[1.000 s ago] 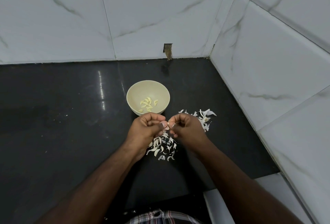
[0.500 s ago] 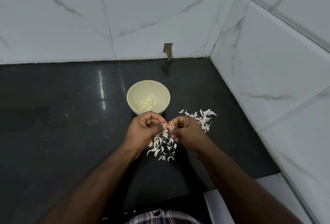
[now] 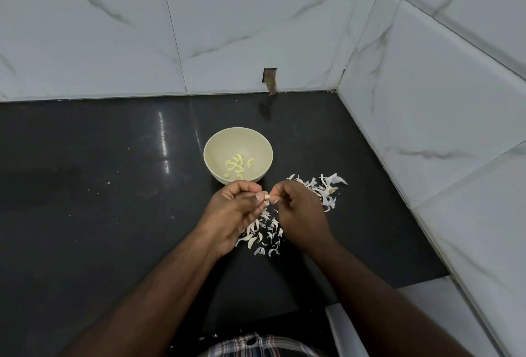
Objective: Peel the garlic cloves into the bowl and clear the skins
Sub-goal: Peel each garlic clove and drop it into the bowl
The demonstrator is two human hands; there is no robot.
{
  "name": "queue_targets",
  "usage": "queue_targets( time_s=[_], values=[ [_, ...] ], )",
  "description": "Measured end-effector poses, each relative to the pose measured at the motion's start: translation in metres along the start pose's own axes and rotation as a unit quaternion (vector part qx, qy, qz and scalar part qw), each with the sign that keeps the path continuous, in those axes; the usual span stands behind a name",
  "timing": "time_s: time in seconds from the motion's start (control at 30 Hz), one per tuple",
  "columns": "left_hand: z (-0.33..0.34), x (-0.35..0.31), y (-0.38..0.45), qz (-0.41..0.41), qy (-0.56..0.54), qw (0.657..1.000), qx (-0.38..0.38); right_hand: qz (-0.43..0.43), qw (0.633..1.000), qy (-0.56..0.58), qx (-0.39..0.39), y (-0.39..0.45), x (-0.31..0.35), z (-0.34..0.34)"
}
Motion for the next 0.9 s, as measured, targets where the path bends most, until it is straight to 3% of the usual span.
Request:
queue_targets(
  time_s=[0.07, 0.13, 0.23, 0.3, 0.43, 0.63, 0.9],
  values=[
    [0.000, 0.000, 0.001, 0.044, 0.026, 0.999, -0.002, 0.144, 0.974, 0.160, 0.075, 0.001, 0.000, 0.001],
    [-0.001, -0.001, 0.002, 0.081, 0.058, 0.995, 0.006, 0.242, 0.905, 0.317, 0.145, 0.000, 0.004, 0.001],
    [-0.003, -0.002, 0.002, 0.122, 0.091, 0.988, 0.021, 0.309, 0.830, 0.413, 0.212, -0.001, 0.007, -0.003],
    [-0.002, -0.003, 0.001, 0.137, 0.101, 0.985, 0.028, 0.330, 0.807, 0.436, 0.222, -0.003, 0.005, -0.002],
    [-0.003, -0.003, 0.001, 0.114, 0.055, 0.992, -0.009, 0.271, 0.865, 0.397, 0.142, -0.004, 0.003, -0.002],
    [-0.001, -0.003, 0.002, 0.098, 0.058, 0.993, -0.036, 0.219, 0.899, 0.376, 0.049, -0.004, 0.006, -0.005],
    [-0.005, -0.004, 0.001, 0.092, 0.054, 0.993, -0.048, 0.175, 0.964, 0.200, 0.023, 0.005, -0.010, -0.023]
  ],
)
Point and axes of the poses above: each hand's wrist, its own y-axis towards the middle knuckle, its own z-axis out of the palm, x = y × z, the point moved 3 cm from there along y, towards the middle knuckle, and after that the axes turned 3 degrees about z, right-handed, at the moved point
